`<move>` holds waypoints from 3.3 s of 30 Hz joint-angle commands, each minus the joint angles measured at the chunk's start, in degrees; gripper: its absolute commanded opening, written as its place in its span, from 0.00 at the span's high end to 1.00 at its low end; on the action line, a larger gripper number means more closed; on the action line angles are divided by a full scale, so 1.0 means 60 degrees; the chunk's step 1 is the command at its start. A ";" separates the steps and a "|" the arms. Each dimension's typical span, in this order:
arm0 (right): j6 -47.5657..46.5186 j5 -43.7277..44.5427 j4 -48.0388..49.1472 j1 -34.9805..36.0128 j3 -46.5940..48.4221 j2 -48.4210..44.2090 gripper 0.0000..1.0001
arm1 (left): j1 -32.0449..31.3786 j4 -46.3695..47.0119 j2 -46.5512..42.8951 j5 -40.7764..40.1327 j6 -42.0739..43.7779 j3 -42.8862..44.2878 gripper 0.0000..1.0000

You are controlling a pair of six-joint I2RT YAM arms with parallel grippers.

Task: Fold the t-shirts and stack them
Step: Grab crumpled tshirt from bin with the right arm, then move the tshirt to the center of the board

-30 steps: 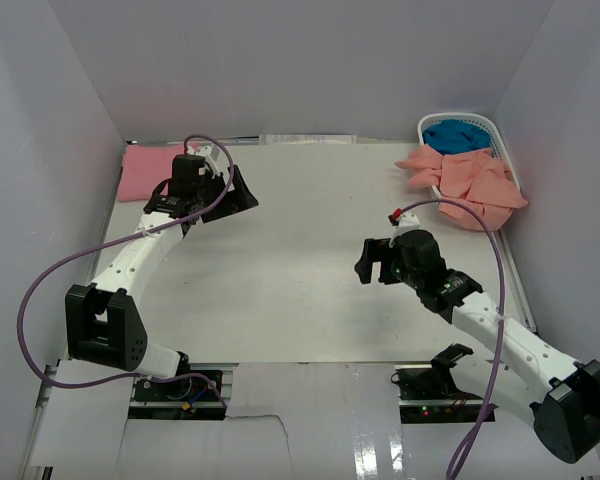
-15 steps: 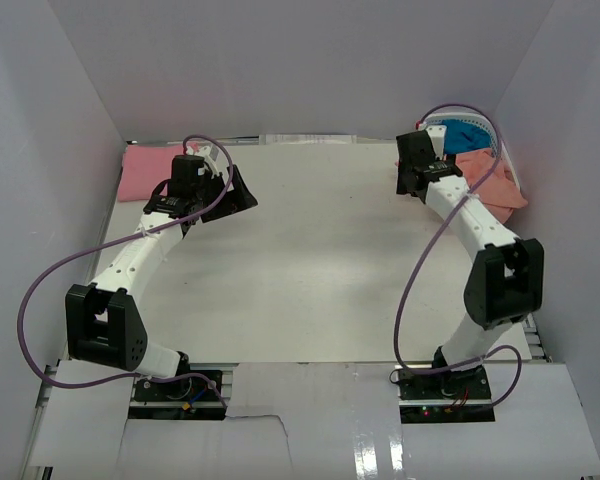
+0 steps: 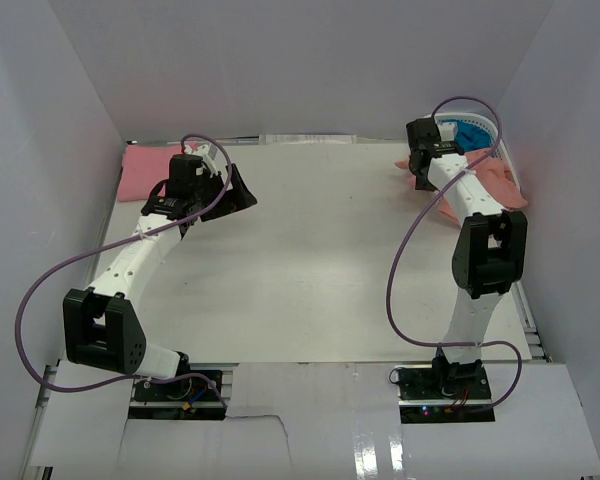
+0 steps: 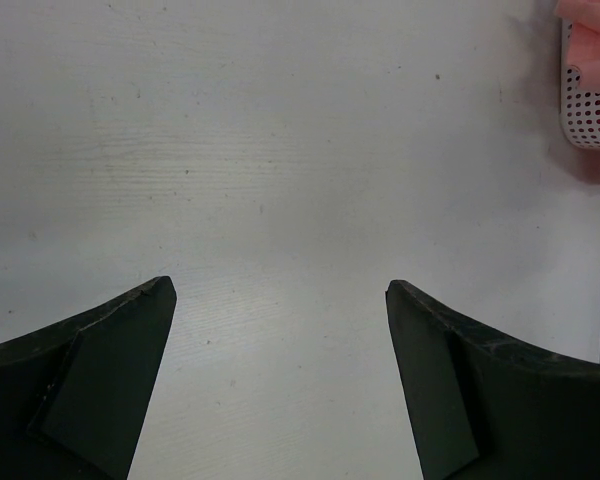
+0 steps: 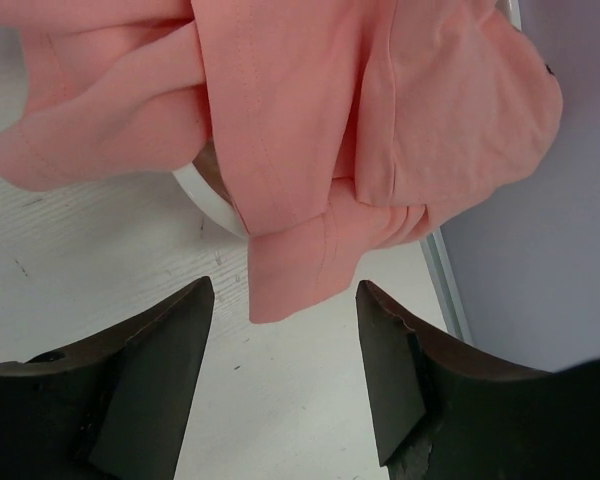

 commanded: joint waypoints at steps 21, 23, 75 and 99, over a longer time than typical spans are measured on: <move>-0.0146 -0.0323 -0.0175 -0.0623 0.1402 0.1491 0.38 | 0.0075 0.0075 -0.0388 -0.0045 0.0124 -0.0038 0.02; -0.0146 -0.0396 -0.0160 -0.0623 0.1344 0.1433 0.39 | 0.0075 0.0075 -0.0373 -0.0030 0.0110 -0.0038 0.02; 0.0015 -0.9422 0.1159 0.2776 -0.1802 -0.5680 0.92 | 0.0119 0.0016 -0.0417 -0.0235 0.0168 0.0006 0.02; 0.0733 -0.0840 0.0367 0.2410 -0.4195 -0.4928 0.08 | 0.0148 0.0016 -0.0344 -0.0265 0.0095 -0.0009 0.02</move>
